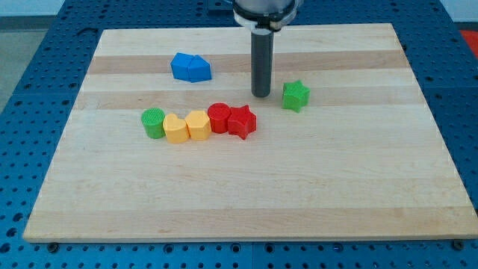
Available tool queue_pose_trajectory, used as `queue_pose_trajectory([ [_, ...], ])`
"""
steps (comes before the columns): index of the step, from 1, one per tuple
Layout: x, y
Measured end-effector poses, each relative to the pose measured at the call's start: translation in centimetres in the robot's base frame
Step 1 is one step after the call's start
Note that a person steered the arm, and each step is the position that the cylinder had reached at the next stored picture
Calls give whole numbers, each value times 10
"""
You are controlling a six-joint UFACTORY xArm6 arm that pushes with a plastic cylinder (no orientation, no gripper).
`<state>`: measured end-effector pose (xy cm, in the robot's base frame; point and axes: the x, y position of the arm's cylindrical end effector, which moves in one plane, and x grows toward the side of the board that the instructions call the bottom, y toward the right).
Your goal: Slide the green star a bit down
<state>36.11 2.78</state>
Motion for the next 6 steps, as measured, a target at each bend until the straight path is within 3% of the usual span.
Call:
queue_pose_trajectory([
  [1, -12, 29],
  [4, 81, 74],
  [5, 93, 85],
  [6, 92, 132],
])
